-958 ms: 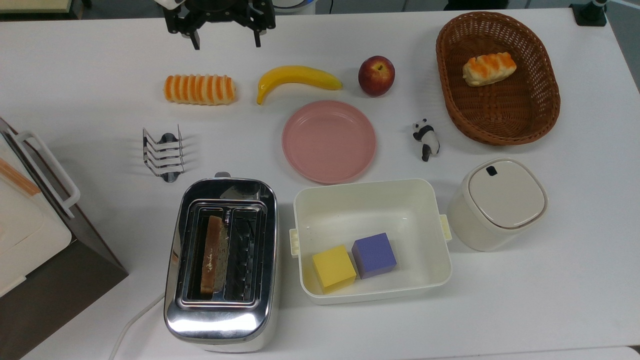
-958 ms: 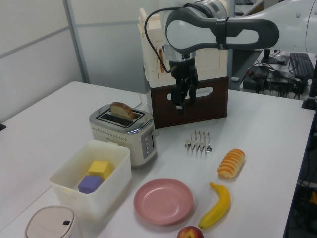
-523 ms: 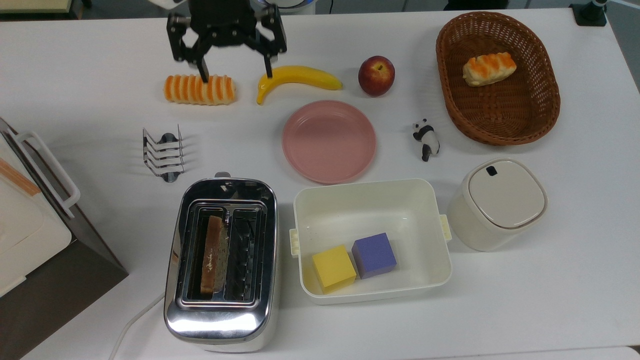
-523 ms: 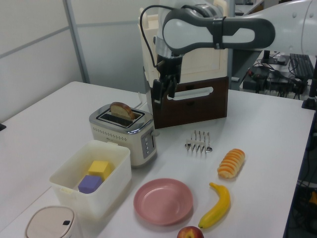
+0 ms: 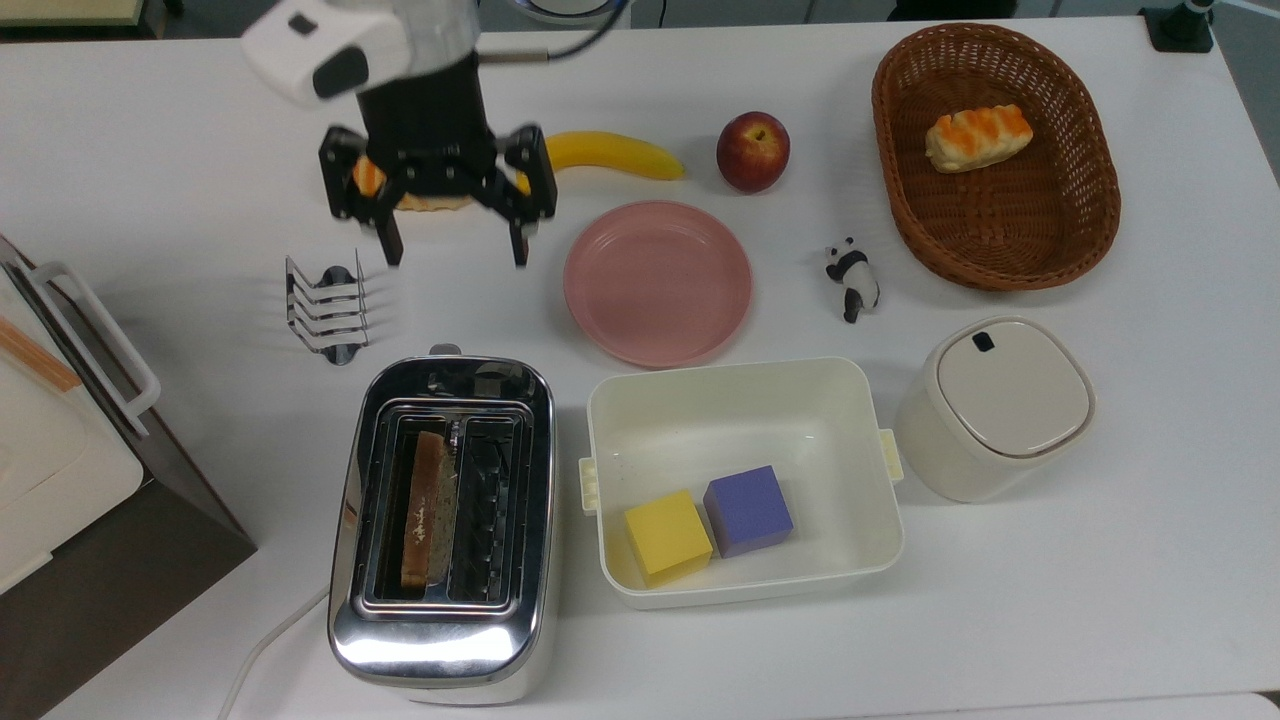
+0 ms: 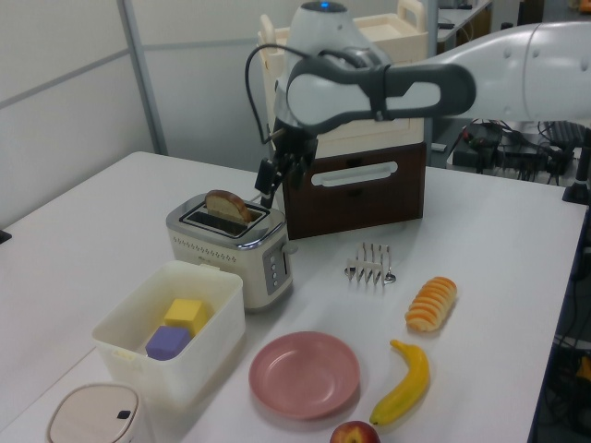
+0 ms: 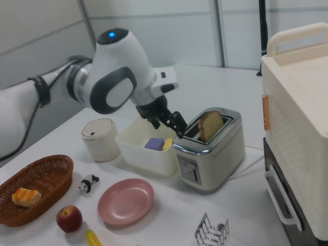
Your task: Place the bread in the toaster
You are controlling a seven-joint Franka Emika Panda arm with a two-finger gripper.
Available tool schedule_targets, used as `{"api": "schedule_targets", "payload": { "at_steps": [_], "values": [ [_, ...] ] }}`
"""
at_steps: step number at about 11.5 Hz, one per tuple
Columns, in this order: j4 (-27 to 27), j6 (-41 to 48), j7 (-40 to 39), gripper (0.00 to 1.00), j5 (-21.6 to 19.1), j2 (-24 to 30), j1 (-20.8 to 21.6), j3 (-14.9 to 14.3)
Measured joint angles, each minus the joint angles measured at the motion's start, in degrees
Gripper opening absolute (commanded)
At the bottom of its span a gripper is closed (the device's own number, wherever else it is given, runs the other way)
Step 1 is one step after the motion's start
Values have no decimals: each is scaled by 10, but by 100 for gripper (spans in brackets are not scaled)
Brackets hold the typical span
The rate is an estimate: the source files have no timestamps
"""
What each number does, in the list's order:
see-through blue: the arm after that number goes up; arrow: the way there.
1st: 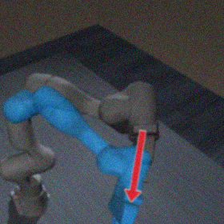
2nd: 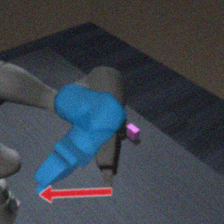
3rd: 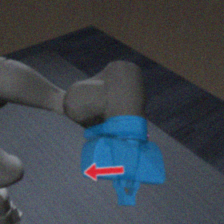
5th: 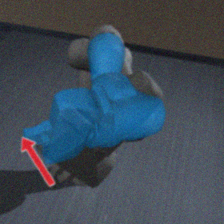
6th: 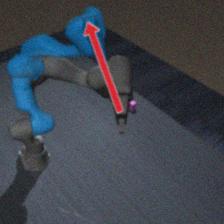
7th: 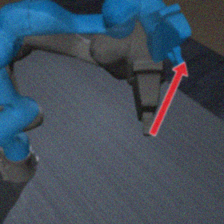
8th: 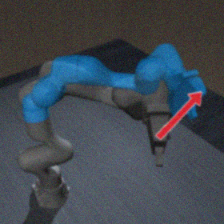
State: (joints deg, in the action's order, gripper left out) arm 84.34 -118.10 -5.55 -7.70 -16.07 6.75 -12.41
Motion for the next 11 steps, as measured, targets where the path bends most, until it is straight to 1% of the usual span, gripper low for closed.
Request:
{"api": "schedule_targets", "payload": {
  "at_steps": [2, 4, 6, 11],
  "values": [
    [-6, -44, 6, 100, 0, -26, 0, 0],
    [-11, -120, 16, 100, 0, -50, -2, 0],
    [-14, -135, 16, 100, 0, -57, -6, 0],
    [-21, -135, 16, 100, 0, -58, -7, 0]
  ]
}}
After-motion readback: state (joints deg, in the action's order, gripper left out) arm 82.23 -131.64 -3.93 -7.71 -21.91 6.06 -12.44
